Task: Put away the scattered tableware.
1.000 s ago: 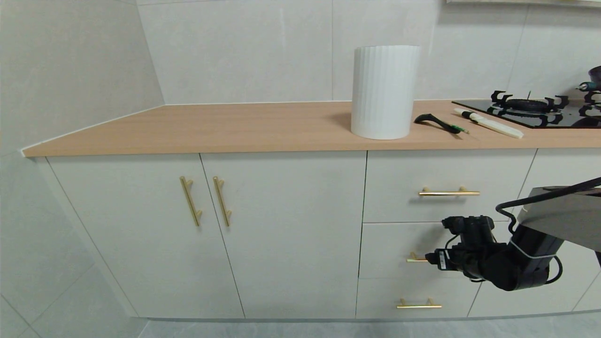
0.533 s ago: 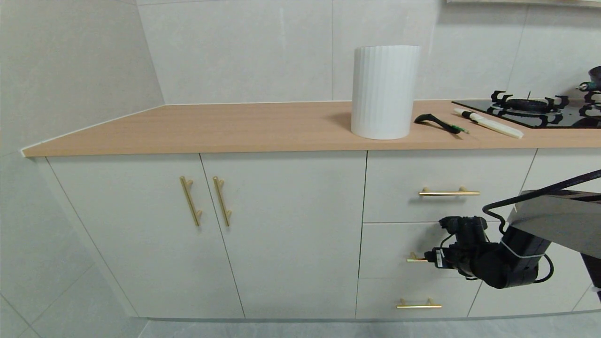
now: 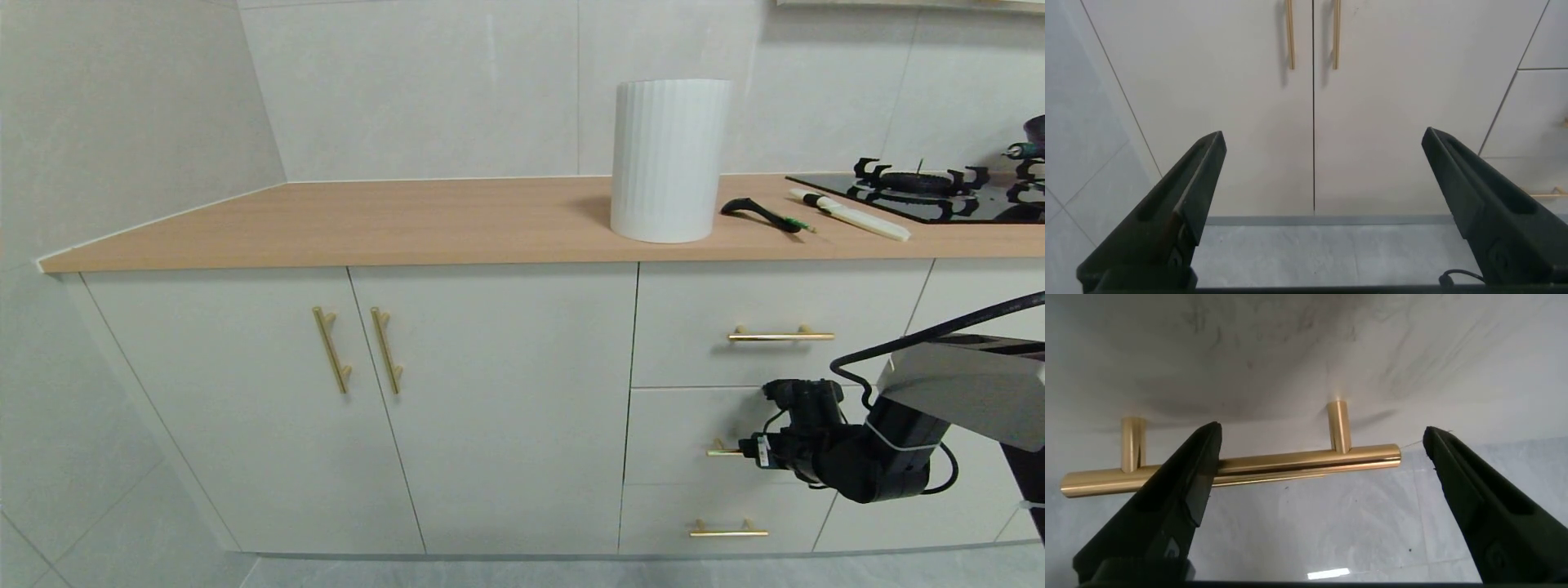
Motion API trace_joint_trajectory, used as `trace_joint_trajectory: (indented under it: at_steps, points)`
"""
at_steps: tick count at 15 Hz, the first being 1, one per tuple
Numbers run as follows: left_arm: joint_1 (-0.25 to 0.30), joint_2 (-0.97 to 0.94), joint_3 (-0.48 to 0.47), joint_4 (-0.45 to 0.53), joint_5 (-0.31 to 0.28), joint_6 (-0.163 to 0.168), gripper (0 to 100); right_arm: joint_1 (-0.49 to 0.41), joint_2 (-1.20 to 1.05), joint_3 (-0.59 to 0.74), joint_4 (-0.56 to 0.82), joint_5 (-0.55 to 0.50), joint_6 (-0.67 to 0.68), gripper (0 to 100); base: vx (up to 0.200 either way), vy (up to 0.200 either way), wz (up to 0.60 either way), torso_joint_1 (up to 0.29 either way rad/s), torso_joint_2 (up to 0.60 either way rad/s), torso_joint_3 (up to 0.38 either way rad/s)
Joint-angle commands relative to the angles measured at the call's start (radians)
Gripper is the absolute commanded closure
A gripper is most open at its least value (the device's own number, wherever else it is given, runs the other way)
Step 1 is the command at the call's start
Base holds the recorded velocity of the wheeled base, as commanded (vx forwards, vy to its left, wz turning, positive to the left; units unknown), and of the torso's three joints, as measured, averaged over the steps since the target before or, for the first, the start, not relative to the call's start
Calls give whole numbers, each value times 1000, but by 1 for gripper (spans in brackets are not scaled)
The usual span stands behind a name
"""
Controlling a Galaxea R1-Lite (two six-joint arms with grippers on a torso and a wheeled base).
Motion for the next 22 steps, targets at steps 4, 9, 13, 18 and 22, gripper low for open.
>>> trace_joint_trajectory:
  at_steps: [4, 9, 13, 18, 22]
  points:
    - [0, 1, 0, 0, 0, 0, 0, 0, 2, 3, 13, 0, -3, 0, 0, 0, 0, 0, 0, 0]
    - [0, 1, 0, 0, 0, 0, 0, 2, -14, 23, 43, 0, -4, 0, 0, 0, 0, 0, 0, 0]
    - [0, 1, 0, 0, 0, 0, 0, 34, -293, 191, 247, 20, -90, 0, 0, 0, 0, 0, 0, 0]
    - [0, 1, 0, 0, 0, 0, 0, 111, -779, 216, 613, 38, -93, 0, 0, 0, 0, 0, 0, 0]
    - [0, 1, 0, 0, 0, 0, 0, 115, -837, 178, 652, 57, -81, 0, 0, 0, 0, 0, 0, 0]
